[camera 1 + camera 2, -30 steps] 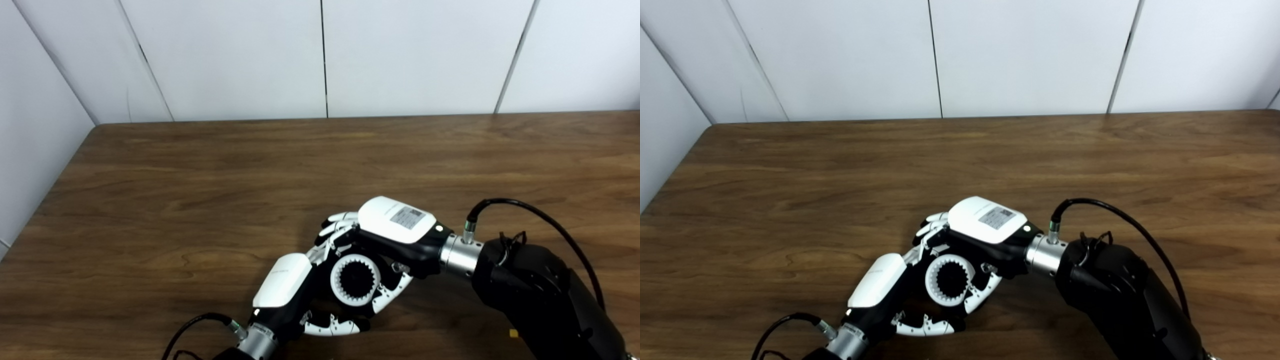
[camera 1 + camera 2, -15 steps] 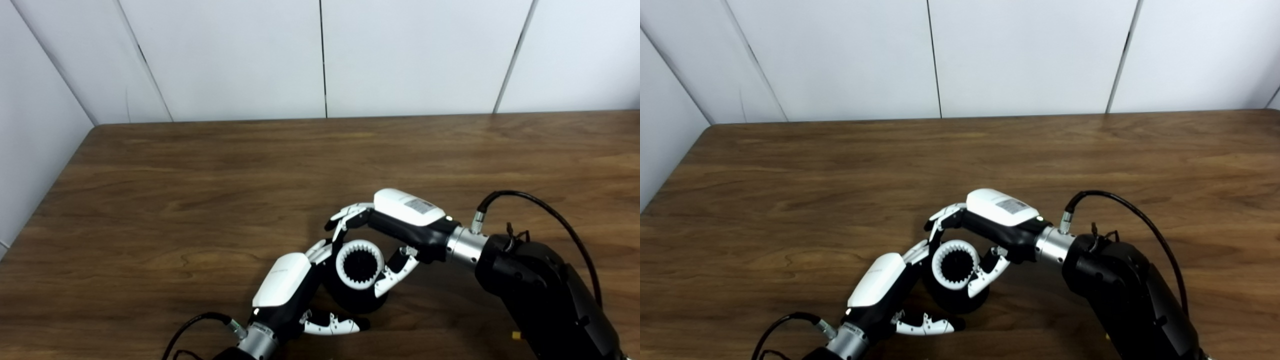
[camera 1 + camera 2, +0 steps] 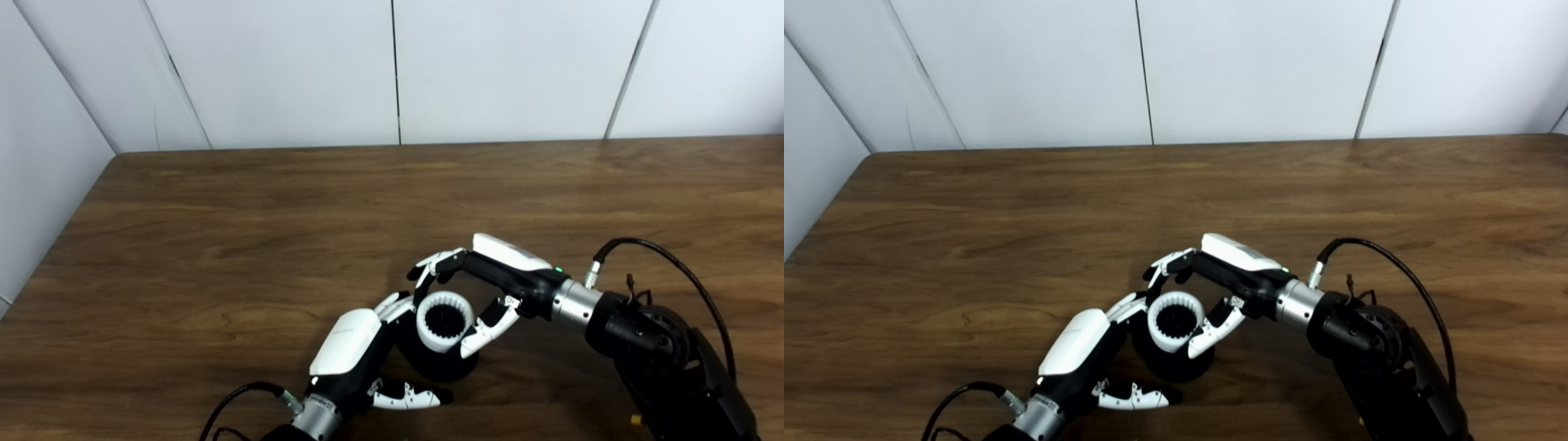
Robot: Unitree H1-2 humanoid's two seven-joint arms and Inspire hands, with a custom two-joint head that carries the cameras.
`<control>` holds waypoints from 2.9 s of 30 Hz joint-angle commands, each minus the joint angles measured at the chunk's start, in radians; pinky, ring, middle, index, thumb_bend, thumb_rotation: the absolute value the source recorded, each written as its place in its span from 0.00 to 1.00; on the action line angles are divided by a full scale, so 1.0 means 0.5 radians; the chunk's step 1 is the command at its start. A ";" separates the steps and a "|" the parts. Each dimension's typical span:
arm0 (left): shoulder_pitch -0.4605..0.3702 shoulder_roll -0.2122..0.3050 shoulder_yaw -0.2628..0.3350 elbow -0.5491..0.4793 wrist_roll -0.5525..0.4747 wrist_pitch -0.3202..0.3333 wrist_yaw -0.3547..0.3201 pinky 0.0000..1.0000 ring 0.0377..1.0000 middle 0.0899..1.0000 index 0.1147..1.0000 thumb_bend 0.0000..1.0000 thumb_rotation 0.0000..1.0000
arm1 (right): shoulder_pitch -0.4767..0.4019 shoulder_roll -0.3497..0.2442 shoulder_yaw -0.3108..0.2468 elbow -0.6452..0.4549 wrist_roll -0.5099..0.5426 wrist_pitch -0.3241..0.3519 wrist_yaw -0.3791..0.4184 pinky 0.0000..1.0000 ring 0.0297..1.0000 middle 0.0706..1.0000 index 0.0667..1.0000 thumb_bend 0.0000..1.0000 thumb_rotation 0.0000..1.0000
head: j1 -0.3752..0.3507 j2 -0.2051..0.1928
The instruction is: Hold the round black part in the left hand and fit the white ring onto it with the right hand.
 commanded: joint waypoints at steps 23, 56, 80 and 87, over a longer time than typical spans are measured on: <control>0.019 -0.008 -0.015 -0.003 -0.002 0.028 -0.052 0.83 0.94 0.89 0.83 0.87 0.30 | 0.115 -0.147 0.220 0.071 -0.193 -0.134 -0.249 0.73 0.85 0.83 0.65 0.82 0.24 | 0.001 0.019; 0.004 -0.009 0.023 0.005 -0.009 0.045 -0.039 0.82 0.92 0.88 0.86 0.89 0.39 | 0.082 -0.161 0.164 0.108 -0.005 -0.112 -0.302 0.78 0.92 0.95 0.98 1.00 0.44 | -0.005 0.015; -0.012 -0.042 0.166 -0.064 -0.113 0.149 -0.034 0.83 0.93 0.91 0.97 0.91 0.51 | 0.137 -0.135 -0.015 0.071 0.186 -0.016 -0.334 0.88 0.95 0.97 0.98 1.00 0.44 | -0.003 -0.039; -0.005 -0.094 0.248 -0.030 -0.242 0.166 0.018 0.78 0.90 0.92 0.99 0.90 0.67 | 0.193 -0.089 -0.115 0.101 0.291 -0.025 -0.386 0.89 0.94 0.96 0.98 1.00 0.51 | -0.010 -0.038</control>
